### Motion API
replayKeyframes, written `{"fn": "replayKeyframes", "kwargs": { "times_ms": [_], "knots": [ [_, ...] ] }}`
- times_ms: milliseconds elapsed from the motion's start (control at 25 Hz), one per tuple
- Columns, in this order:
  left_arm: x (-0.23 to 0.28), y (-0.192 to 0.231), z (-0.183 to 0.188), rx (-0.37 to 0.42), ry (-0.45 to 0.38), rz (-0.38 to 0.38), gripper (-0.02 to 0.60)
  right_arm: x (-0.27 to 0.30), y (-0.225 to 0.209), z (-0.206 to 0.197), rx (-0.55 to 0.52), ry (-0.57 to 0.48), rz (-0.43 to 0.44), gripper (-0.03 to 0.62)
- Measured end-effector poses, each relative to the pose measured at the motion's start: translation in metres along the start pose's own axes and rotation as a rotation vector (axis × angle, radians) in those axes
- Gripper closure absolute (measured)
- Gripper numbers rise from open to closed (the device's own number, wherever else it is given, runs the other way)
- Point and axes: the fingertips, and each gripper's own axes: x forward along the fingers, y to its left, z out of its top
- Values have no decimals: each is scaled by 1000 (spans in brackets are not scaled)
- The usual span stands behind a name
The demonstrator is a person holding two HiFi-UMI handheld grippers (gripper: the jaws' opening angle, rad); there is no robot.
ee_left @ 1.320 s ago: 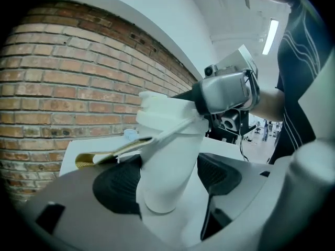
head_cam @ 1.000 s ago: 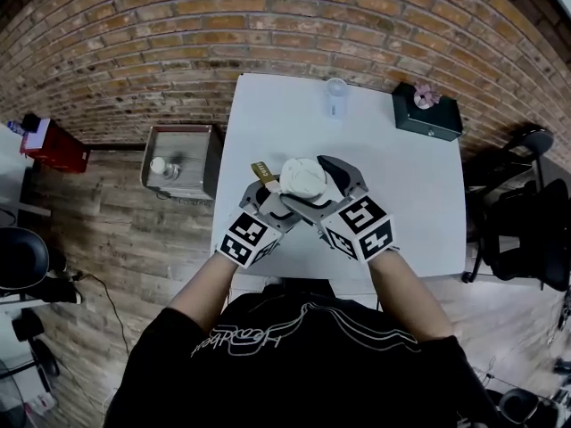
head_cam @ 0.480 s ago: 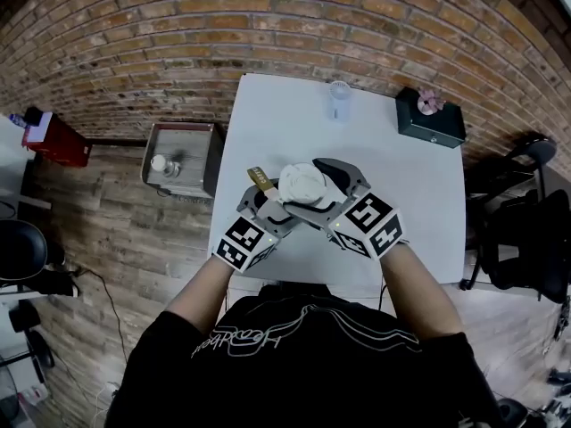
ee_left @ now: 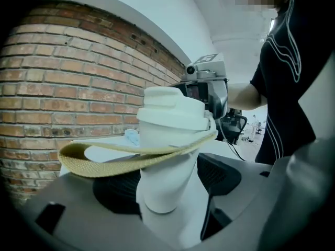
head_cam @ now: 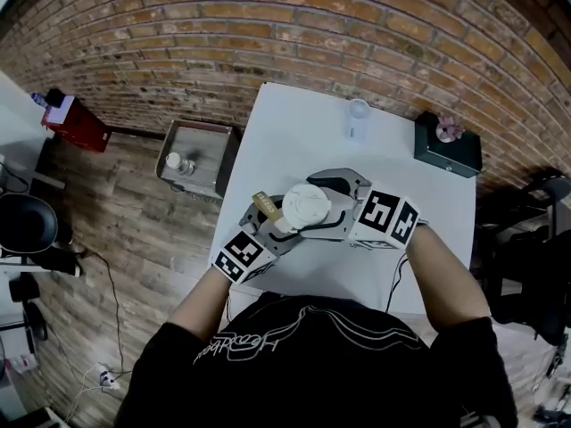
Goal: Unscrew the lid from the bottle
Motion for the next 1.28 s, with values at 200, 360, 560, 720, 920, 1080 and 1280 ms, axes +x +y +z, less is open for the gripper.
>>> {"fn": "replayKeyframes", "kwargs": {
  "times_ms": [200,360,560,720,920,1080,1280],
  "knots": [
    [0,0,0,-3,12,14,225,-1,7,1,-145,40,199,200],
    [0,0,2,-5,-1,29,225,-1,12,-1,-282,110,342,201],
    [-1,-1,1,-9,-1,35,225,-1,17,-3,-392,199,480,201],
    [0,0,2,-7,-8,38,225,-2,16,-4,-433,240,502,201],
    [-1,0,1,-5,2,25,224,0,18,-3,-376,217,460,198],
    [-1,3,2,-16,-12,18,224,-4,14,15,-220,80,385,175],
    [0,4,1,-14,-14,1,225,-19,-7,49,6,-228,67,172]
  ]
}}
